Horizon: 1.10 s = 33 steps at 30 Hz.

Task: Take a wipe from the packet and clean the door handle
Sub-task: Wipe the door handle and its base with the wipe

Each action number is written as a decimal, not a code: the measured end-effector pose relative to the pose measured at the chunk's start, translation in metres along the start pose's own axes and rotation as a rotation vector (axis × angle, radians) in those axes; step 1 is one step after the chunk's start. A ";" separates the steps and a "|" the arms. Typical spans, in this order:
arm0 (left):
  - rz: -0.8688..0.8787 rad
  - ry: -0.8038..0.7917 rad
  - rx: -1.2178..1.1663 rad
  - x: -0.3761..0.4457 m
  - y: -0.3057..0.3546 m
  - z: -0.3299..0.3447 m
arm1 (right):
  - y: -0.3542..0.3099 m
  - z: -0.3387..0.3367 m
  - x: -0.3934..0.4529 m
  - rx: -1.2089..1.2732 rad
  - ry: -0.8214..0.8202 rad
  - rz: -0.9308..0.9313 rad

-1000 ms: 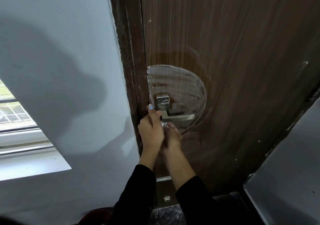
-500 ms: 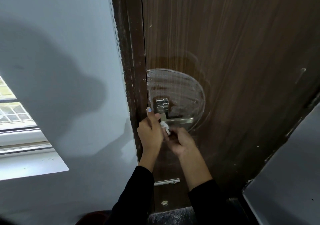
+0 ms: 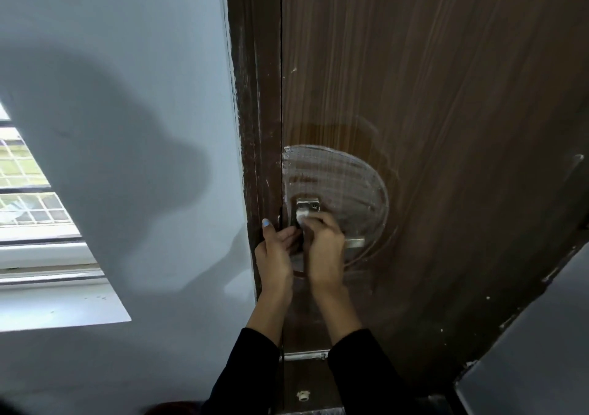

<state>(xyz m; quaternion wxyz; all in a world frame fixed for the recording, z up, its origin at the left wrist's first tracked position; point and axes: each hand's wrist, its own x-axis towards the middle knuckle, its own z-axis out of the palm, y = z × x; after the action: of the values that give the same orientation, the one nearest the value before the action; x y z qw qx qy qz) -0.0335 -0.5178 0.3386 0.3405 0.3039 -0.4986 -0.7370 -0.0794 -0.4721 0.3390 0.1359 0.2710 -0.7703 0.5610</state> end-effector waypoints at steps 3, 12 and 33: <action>-0.013 -0.010 -0.020 0.000 0.000 -0.001 | 0.007 -0.002 0.003 -0.053 0.009 -0.025; -0.028 -0.049 0.006 0.006 0.001 -0.004 | 0.009 0.004 0.006 -0.244 -0.070 -0.241; 0.009 -0.072 0.102 0.013 0.004 -0.008 | -0.008 0.005 0.019 -0.383 0.021 -0.383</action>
<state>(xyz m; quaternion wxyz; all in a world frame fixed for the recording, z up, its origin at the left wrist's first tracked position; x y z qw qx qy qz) -0.0335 -0.5336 0.3385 0.3096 0.2919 -0.5488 -0.7196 -0.0900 -0.4834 0.3532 0.2965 0.3750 -0.7957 0.3719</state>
